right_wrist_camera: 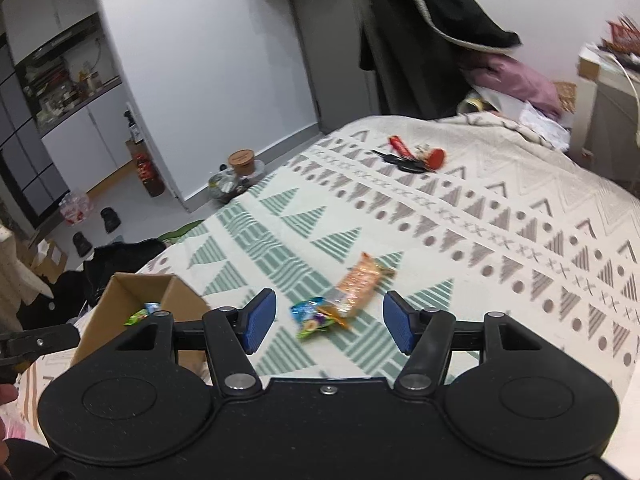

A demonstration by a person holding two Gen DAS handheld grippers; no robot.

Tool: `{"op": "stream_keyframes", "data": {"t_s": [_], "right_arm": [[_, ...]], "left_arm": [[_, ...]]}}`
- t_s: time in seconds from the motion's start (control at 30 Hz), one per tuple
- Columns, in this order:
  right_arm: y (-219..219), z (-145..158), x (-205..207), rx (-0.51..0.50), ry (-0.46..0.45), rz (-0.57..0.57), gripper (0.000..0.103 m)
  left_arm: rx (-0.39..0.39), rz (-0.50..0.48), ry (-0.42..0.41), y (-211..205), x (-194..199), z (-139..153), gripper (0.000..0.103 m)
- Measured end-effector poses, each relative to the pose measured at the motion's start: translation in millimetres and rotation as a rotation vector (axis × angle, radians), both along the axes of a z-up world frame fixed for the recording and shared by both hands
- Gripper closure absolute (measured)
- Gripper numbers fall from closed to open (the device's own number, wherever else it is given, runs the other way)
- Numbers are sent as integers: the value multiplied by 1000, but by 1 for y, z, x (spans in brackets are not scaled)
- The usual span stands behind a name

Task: Organize snacks
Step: 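Withdraw both open grippers from the box toward the last two snacks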

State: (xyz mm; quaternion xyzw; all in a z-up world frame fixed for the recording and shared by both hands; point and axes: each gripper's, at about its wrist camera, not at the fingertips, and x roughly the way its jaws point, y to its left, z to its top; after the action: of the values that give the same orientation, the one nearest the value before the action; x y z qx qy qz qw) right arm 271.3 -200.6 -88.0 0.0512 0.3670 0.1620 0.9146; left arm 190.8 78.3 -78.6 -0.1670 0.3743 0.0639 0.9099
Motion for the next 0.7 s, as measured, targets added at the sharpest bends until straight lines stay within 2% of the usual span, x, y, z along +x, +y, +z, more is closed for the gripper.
{"op": "stream_keyframes", "data": {"t_s": [0.23, 0.33, 0.7], "right_arm": [[-26, -22, 11, 50, 46, -40, 44], [-32, -32, 17, 63, 67, -39, 40], [-39, -50, 33, 108, 79, -25, 16]], "left_arm": [[-8, -33, -5, -26, 14, -9, 11], [4, -39, -11, -36, 21, -13, 11], [2, -65, 1, -72, 63, -36, 12]]}}
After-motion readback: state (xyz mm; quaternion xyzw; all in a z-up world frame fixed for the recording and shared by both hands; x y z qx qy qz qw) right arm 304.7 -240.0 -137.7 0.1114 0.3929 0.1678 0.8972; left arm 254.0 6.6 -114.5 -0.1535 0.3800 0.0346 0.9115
